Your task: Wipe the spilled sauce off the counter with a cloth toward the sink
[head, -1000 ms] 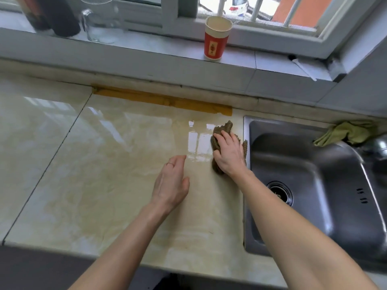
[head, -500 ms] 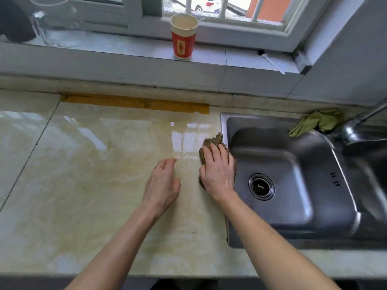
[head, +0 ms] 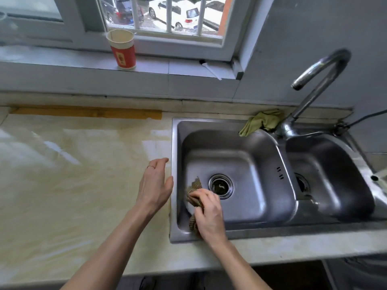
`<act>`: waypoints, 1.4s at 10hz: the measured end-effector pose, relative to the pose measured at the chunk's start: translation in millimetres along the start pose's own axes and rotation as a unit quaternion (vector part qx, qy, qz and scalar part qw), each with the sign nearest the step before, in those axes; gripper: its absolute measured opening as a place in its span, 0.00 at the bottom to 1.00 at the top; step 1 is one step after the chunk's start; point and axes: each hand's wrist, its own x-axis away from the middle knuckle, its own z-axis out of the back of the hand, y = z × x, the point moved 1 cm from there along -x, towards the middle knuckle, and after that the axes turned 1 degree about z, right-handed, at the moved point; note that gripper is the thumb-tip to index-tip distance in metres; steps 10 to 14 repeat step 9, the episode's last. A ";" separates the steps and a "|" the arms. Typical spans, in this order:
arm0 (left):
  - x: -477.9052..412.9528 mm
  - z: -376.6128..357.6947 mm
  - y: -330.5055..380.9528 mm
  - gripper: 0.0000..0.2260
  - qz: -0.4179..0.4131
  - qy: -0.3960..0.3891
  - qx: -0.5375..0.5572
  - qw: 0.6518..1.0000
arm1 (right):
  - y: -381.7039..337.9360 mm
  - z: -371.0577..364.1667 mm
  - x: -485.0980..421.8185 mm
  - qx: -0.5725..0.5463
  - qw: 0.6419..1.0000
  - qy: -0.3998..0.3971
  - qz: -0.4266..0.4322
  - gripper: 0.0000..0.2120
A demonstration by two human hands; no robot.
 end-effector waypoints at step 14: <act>-35.4 -144.4 88.2 0.11 0.325 -0.144 0.303 0.884 | 110.9 120.9 -108.7 -0.022 0.946 -0.010 -0.323 0.23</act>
